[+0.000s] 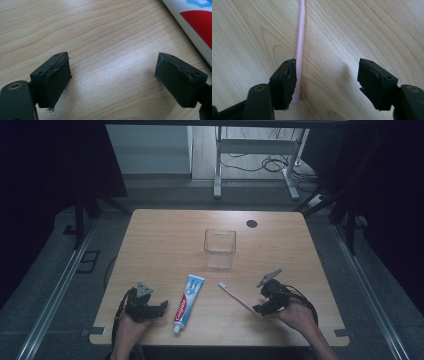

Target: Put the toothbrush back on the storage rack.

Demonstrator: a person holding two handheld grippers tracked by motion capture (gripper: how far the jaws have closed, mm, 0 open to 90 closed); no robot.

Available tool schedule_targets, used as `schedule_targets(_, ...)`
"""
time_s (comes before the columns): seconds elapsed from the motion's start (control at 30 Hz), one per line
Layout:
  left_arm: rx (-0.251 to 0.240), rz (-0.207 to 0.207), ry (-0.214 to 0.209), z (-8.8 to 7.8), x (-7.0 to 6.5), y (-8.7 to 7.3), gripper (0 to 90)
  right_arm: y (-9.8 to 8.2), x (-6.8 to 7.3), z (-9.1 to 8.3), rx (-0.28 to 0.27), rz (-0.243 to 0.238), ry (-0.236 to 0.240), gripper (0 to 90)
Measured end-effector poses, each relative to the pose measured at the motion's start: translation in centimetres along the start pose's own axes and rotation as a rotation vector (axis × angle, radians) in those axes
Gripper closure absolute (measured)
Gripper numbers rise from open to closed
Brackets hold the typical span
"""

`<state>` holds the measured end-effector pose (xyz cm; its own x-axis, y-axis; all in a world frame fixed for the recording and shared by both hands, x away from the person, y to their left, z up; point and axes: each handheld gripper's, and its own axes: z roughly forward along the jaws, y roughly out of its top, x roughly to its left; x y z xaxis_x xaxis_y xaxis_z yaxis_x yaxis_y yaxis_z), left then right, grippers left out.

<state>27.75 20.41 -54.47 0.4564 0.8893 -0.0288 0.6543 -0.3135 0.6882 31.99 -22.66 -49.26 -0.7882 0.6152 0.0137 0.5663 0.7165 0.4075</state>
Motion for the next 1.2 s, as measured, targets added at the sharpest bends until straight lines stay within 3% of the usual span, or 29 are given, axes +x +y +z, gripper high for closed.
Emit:
schedule_targets(0.7, 0.0, 0.0, 0.0, 0.0, 0.0, 0.0, 13.1, 4.4, 1.5, 1.5, 0.142, -0.094, 0.056, 52.2)
schedule_targets(1.2, 0.0, -0.001, 0.0, 0.0, 0.0, 0.0, 13.0, 6.7, 2.2, 3.4, 0.239, -0.144, 0.037, 67.9)
